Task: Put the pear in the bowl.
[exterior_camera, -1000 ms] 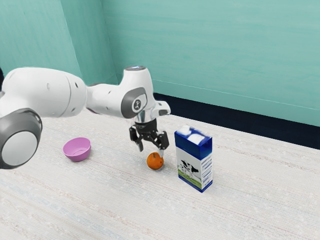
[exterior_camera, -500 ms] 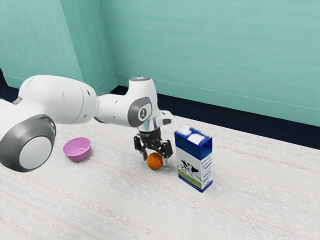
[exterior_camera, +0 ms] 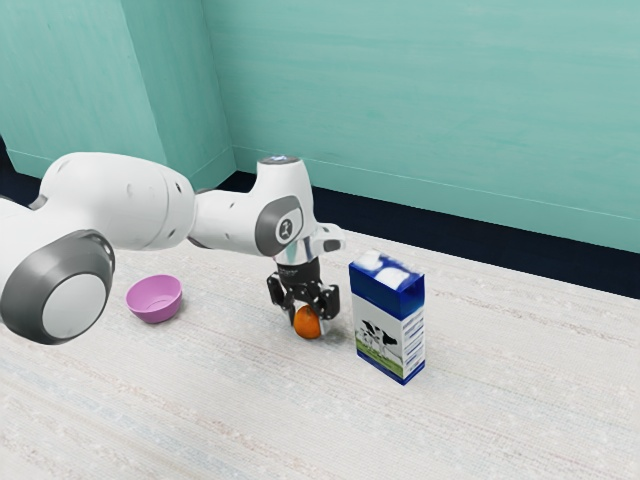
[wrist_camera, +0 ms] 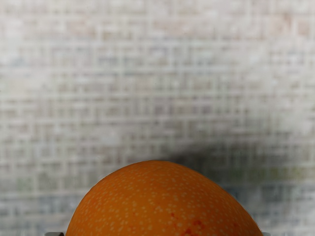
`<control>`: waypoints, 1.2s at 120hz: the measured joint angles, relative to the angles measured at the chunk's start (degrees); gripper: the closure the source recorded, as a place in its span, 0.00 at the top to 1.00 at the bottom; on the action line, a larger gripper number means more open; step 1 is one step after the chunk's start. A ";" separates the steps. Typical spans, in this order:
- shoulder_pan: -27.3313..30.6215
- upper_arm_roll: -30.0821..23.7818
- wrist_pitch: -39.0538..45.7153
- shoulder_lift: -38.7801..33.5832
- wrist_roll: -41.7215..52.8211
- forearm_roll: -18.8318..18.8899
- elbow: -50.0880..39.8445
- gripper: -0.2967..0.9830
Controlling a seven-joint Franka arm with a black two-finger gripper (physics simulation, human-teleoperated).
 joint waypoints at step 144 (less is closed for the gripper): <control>7.59 7.45 -7.83 -7.02 2.16 5.78 3.38 0.48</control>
